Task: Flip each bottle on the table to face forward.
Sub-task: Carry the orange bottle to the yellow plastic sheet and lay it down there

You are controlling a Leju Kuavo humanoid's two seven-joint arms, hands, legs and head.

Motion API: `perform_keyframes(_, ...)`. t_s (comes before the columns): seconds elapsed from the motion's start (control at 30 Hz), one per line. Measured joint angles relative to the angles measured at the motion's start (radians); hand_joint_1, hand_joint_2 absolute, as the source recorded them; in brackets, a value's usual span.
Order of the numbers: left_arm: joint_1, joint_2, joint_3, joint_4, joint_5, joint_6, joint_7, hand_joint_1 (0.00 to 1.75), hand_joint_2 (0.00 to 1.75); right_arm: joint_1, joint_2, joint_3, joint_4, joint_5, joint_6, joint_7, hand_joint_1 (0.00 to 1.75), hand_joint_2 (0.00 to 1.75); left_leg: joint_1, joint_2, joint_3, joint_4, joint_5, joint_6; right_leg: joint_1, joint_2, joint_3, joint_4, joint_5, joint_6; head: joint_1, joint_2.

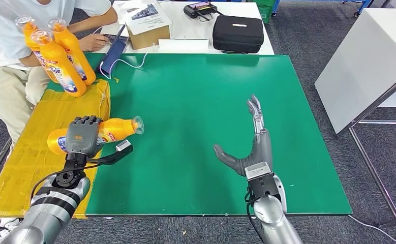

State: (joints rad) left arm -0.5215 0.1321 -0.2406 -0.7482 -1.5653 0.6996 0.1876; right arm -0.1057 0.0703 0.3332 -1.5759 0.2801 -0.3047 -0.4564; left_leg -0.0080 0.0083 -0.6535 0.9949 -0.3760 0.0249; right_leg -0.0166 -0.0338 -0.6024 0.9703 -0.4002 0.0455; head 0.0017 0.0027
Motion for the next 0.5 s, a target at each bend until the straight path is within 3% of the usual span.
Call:
perform_keyframes(0.23, -0.040, 0.021, -0.047, 0.207, -0.003, 0.002, 0.034, 1.75, 1.75, -0.002, -0.004, -0.001, -0.006, -0.017, 0.008, -0.001, 0.00, 1.75, 0.000, 0.000, 0.000, 0.000, 0.000, 0.000, 0.000, 0.000, 0.000, 0.000, 0.000, 0.000, 0.000, 0.000)
perform_keyframes(0.37, -0.065, 0.021, -0.066, 0.273, -0.002, 0.009, 0.035, 0.06, 1.75, -0.010, -0.005, 0.001, -0.006, -0.019, 0.013, -0.001, 0.00, 1.75, 0.000, -0.001, 0.001, 0.000, 0.000, 0.000, 0.000, 0.000, 0.001, 0.000, 0.000, 0.000, 0.000, 0.000)
perform_keyframes(0.5, -0.073, 0.019, -0.068, 0.298, -0.001, 0.009, 0.034, 0.00, 1.75, -0.016, -0.005, 0.006, -0.003, -0.019, 0.019, 0.000, 0.00, 1.75, 0.000, -0.001, 0.002, 0.000, 0.000, 0.000, 0.000, 0.000, 0.003, 0.000, 0.000, 0.000, 0.000, 0.000)
